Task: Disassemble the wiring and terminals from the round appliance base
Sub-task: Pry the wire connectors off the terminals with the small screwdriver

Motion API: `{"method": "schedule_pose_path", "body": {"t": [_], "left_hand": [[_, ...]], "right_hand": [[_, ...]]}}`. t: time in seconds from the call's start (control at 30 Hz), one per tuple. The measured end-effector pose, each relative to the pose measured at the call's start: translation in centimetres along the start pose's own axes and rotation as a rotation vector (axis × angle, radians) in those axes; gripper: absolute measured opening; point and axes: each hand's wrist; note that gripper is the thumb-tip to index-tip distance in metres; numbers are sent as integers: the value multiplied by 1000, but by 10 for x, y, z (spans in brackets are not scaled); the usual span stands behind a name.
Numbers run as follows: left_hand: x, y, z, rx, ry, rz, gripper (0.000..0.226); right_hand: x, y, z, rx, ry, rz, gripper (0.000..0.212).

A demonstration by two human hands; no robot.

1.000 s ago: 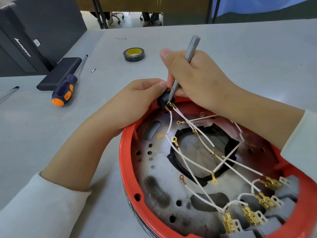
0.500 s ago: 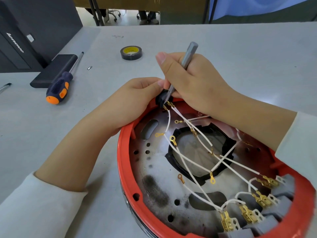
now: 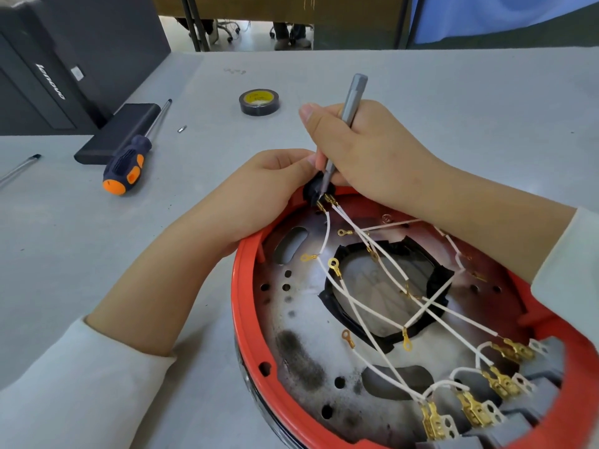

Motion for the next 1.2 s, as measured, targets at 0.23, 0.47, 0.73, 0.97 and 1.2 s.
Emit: {"method": "schedule_pose_path", "body": {"t": [0.23, 0.47, 0.73, 0.97, 1.2], "left_hand": [[1, 2, -3, -25, -30, -37, 32], [0, 2, -4, 1, -68, -35, 32], [1, 4, -5, 11, -76, -39, 34], [-1, 0, -1, 40, -70, -30, 45], [1, -1, 1, 23, 10, 3, 30]], "right_hand": [[-3, 2, -1, 24, -90, -44, 51], [0, 7, -3, -77, -16, -56, 47], [1, 3, 2, -49, 66, 4, 49], [1, -1, 4, -9, 77, 8, 50], [-1, 1, 2, -16, 5, -38, 51]]}}
Point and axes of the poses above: each hand's wrist, its own y-axis away from the middle knuckle, its own x-axis out of the palm, z = x × y, and after that the axes turned 11 degrees about -z, right-handed
